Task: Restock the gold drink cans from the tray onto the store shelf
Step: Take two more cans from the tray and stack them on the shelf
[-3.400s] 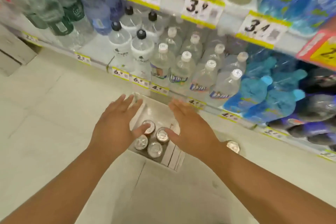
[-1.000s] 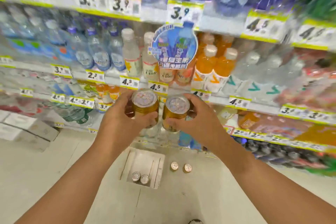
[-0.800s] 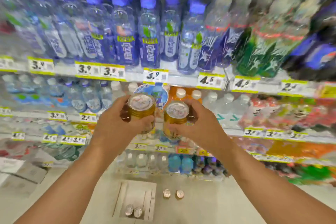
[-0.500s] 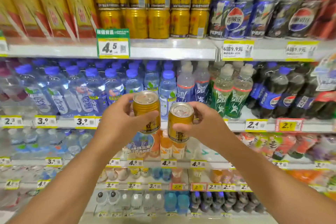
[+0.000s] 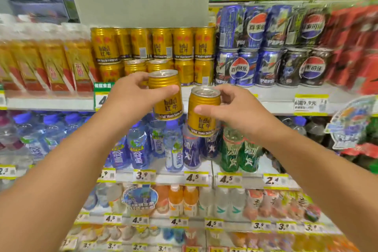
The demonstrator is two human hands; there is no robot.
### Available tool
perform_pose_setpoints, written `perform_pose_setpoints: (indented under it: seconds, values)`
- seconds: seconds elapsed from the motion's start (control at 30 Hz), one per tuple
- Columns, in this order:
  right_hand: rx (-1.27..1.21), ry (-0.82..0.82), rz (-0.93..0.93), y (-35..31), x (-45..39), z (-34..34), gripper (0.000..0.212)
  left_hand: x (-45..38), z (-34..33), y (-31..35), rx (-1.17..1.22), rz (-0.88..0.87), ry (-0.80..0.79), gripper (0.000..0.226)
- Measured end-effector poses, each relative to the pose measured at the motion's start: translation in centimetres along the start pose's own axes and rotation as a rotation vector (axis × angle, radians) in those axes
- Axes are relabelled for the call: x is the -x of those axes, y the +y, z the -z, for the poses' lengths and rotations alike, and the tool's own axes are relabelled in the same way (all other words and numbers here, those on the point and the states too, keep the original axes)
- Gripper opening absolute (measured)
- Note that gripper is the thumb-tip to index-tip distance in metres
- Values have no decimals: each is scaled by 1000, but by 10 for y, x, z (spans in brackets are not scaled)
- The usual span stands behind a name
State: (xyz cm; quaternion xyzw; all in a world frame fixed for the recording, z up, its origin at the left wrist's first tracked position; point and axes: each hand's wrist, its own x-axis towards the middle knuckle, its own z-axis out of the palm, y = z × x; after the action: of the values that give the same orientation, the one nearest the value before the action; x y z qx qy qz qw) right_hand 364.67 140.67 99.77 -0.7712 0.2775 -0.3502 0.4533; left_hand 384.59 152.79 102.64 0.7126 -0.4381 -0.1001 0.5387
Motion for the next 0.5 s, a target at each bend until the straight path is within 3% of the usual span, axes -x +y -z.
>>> perform_pose_setpoints:
  seconds: [0.23,0.37,0.5]
  values:
    - [73,107,5,-28,-54,18,45,-60,-13,18,-6,-46,20,54]
    - [73,143,-27,-28,-81,21,57,-81,-29,15,-21,-45,35,60]
    - [60,173,-45,-22,-98,23,54,-89,-46,12,-17,-10,6,35]
